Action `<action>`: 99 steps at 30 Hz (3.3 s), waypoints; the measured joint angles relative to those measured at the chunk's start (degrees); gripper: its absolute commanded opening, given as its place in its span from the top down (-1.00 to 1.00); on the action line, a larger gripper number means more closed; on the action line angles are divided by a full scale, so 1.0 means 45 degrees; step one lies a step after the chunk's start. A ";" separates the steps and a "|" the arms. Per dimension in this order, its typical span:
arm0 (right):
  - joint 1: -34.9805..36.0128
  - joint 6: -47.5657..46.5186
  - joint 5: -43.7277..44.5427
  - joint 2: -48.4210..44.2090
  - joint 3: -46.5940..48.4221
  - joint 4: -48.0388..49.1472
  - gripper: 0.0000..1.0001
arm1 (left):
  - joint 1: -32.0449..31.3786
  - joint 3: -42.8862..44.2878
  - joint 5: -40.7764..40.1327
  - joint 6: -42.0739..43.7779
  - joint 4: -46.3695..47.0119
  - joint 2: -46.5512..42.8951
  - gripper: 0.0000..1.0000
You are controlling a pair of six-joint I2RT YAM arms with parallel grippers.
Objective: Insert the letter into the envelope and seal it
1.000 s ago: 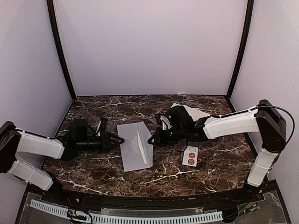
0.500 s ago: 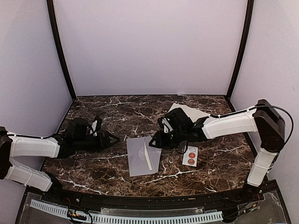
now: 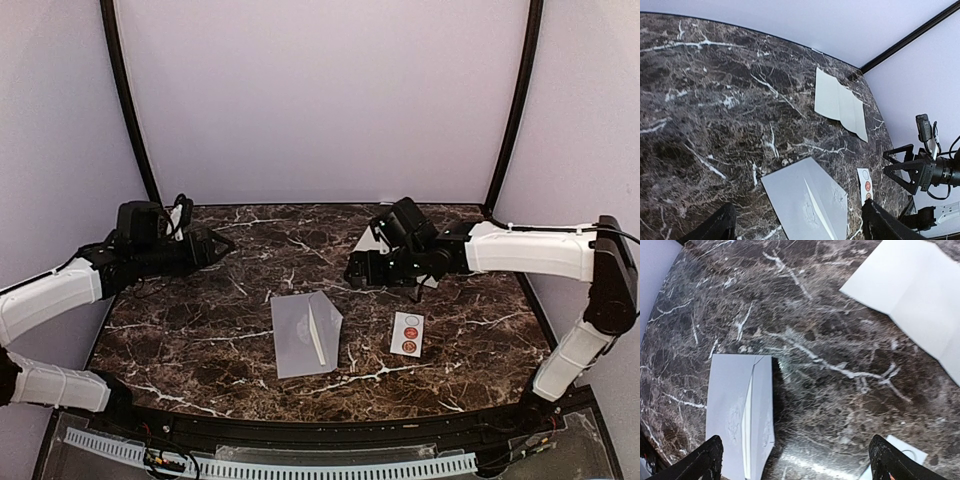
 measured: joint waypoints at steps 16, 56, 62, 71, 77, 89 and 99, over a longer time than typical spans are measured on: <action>-0.3521 -0.3157 0.0500 0.0359 0.0243 -0.0588 -0.97 | 0.3818 0.3138 0.1588 0.2691 -0.2487 0.1496 -0.72; -0.4022 -0.3502 -0.5678 0.3536 -0.1263 0.4906 -0.93 | 0.3269 0.1666 0.2560 0.3113 -0.0928 0.1996 -0.72; -0.2647 -0.2540 -0.6159 0.3351 -0.1472 0.5017 -0.94 | 0.1705 0.1588 0.2482 0.2346 0.0160 0.2399 -0.72; -0.2822 -0.1962 -0.5537 0.1409 -0.1025 0.2958 -0.93 | -0.0272 0.1987 0.2220 0.1025 0.2089 0.4794 -0.62; -0.4804 -0.1914 -0.5221 -0.0087 -0.1807 0.2589 -0.77 | -0.1579 0.3662 0.1977 0.0549 0.2973 0.6946 -0.45; -0.7985 -0.2171 -0.5503 -0.0257 -0.3657 0.2089 -0.36 | -0.3201 0.7106 0.1909 0.0141 0.3725 1.1375 -0.26; -0.8252 -0.2186 -0.6018 0.0389 -0.3823 0.2652 -0.16 | -0.3434 0.8490 0.1957 -0.0049 0.3968 1.3464 -0.19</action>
